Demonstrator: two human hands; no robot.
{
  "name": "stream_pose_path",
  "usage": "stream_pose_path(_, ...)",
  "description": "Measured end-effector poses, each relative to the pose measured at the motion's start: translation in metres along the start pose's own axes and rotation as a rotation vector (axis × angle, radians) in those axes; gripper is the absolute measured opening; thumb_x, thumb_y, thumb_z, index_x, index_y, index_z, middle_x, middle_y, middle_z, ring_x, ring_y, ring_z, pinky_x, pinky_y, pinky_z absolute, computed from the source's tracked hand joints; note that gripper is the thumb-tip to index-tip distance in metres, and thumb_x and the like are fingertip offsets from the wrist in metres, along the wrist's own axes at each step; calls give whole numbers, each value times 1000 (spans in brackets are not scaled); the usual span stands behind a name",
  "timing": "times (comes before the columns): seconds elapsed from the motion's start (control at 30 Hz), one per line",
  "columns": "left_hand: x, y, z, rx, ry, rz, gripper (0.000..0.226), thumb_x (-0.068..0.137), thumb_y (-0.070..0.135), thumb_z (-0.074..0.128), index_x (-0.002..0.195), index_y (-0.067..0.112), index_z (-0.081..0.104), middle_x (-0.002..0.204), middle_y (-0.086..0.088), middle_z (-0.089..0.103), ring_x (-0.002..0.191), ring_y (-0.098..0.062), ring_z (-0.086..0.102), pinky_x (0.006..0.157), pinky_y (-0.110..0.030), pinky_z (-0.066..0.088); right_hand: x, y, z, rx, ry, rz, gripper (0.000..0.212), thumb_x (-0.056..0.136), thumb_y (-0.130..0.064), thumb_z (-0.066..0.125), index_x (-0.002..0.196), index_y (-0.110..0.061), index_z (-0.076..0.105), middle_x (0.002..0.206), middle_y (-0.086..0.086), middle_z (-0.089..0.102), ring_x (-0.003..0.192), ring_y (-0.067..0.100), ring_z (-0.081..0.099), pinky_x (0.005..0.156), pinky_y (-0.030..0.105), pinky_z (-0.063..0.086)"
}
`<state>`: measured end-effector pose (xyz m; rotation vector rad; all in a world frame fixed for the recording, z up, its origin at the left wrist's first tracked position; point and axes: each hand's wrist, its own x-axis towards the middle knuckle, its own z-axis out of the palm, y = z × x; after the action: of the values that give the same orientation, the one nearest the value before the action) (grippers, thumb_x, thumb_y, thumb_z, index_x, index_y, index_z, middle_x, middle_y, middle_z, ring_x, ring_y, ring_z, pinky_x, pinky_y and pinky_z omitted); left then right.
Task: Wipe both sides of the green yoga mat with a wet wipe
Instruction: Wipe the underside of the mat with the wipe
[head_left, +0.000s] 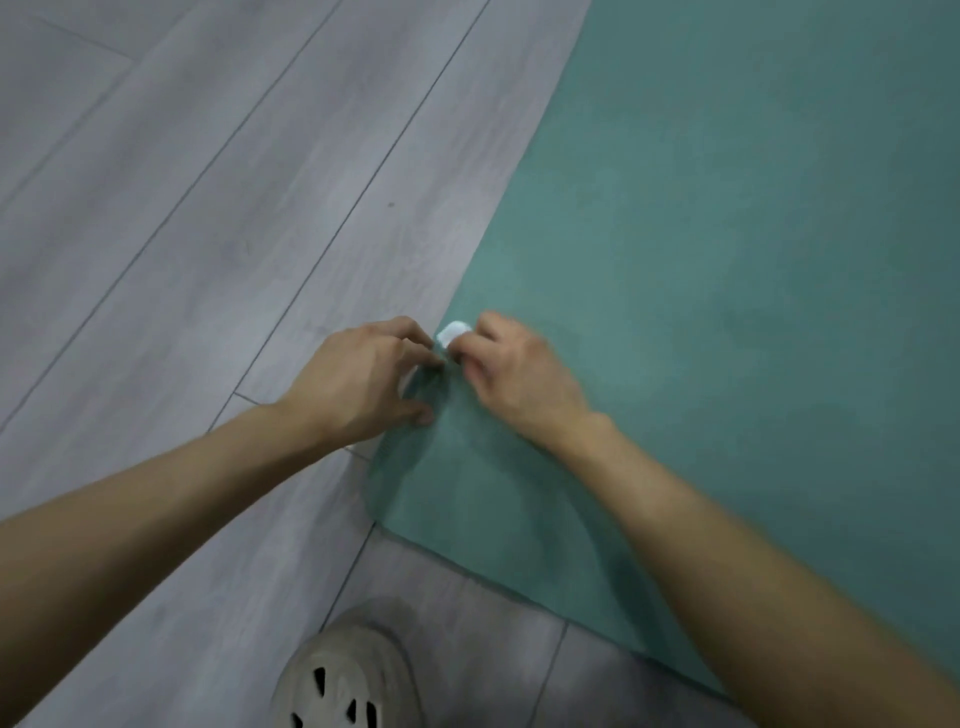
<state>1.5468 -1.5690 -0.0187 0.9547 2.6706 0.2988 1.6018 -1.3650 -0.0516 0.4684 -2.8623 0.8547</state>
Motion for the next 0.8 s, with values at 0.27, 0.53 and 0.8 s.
stream_pose_path(0.27, -3, -3, 4, -29, 17, 13, 63, 74, 55, 89, 133, 35, 73, 140, 16, 60, 119, -14, 63, 90, -37, 55, 57, 56, -24, -183, 186, 401, 21, 97, -16, 56, 95, -2, 71, 98, 20, 61, 86, 42, 62, 74, 48, 54)
stream_pose_path(0.53, -11, -6, 12, -43, 61, 53, 64, 81, 55, 83, 139, 33, 69, 137, 11, 60, 118, -13, 63, 88, -39, 57, 57, 63, -38, -199, 59, 294, 21, 105, -19, 53, 105, -4, 67, 107, 18, 52, 82, 41, 60, 72, 49, 51)
stream_pose_path(0.8, -10, -7, 13, -61, 77, 44, 65, 80, 56, 83, 139, 35, 68, 138, 14, 60, 119, -13, 62, 92, -40, 56, 46, 27, -21, -15, 16, 241, 23, 102, -22, 59, 118, -19, 76, 109, 4, 63, 95, 27, 63, 84, 33, 52)
